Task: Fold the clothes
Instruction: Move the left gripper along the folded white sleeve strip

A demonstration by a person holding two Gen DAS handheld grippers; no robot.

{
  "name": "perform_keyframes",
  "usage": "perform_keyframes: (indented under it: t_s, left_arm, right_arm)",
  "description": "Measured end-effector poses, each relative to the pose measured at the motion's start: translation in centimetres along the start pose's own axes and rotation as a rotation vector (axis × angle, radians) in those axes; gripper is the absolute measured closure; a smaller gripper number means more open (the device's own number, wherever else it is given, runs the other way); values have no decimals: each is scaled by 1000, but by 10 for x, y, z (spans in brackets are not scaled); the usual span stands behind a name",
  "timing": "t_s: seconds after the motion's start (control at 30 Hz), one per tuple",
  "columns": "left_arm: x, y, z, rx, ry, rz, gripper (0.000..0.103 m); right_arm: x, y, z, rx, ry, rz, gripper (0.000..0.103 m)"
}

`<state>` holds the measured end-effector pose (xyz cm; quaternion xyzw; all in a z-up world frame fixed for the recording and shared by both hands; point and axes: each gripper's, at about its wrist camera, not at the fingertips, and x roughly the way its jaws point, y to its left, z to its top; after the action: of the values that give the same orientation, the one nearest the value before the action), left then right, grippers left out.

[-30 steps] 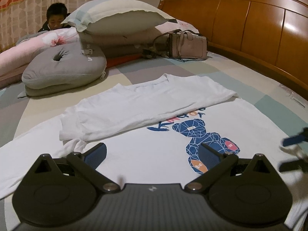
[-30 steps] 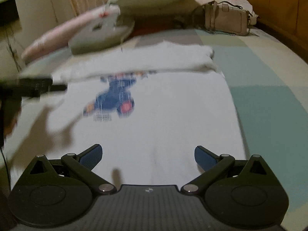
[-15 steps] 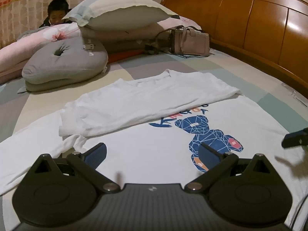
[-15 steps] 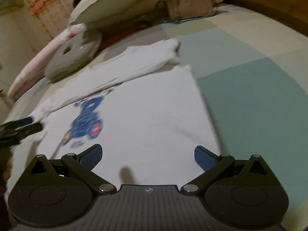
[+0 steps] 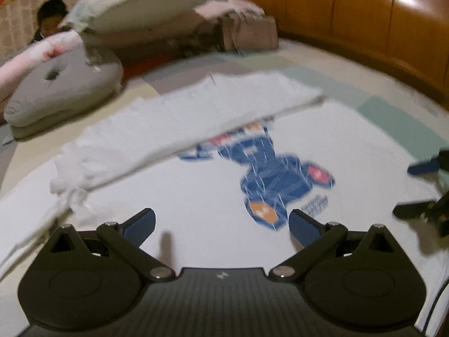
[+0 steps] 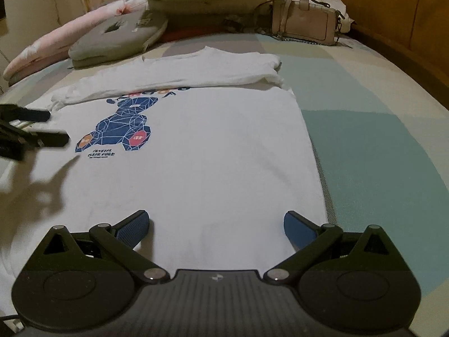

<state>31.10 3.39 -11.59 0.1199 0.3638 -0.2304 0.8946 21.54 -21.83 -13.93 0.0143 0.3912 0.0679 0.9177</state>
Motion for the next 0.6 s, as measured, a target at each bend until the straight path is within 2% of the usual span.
perform_keyframes:
  t_s: [0.13,0.33,0.43,0.6]
  left_arm:
    - [12,-2,-5,-58,43,-14,1]
    - [-8,10,-10,-196,20,-20,1]
    - [-43,29,-5,-218,-21,13,1]
    - [-129,102,16,-319,-90,135,1]
  right_arm:
    - [-6,-1,-3,-11,2,4,0]
    - [-15,0,-8,-10,22,2,0]
    - [-21,2,-5,6,44,29,0]
    - [-46,3,3,74,-6,181,0]
